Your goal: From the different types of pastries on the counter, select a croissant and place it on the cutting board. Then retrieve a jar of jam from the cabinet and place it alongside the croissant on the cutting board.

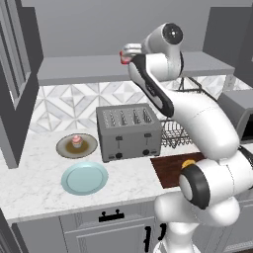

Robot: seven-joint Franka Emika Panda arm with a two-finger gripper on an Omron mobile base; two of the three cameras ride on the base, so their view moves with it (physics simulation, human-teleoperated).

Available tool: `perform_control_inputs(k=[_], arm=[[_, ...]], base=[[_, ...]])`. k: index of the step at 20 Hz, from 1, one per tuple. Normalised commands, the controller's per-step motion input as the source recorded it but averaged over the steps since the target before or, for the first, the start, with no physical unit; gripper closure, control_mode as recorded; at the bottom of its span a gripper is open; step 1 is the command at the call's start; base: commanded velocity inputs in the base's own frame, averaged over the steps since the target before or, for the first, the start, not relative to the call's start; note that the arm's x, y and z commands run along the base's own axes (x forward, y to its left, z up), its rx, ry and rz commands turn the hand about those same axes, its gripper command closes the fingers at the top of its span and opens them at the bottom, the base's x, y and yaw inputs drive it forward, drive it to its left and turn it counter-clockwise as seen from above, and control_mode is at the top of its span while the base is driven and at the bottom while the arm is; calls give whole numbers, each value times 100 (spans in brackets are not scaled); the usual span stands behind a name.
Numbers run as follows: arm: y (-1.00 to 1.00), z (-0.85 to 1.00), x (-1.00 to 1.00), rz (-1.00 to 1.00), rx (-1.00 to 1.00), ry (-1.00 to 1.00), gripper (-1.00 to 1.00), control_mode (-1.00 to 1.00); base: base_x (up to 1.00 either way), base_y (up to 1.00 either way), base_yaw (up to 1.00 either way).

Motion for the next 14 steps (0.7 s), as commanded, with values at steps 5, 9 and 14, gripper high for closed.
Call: perform_control_inputs(k=[5, 9, 14], arm=[[11, 0, 24, 0, 2, 1, -100, -100], [4, -7, 33, 0, 0, 4, -100, -100], [5, -14, 36, 0, 0, 4, -100, -100]], base=[[0, 0, 0], [0, 0, 0], [0, 0, 0]])
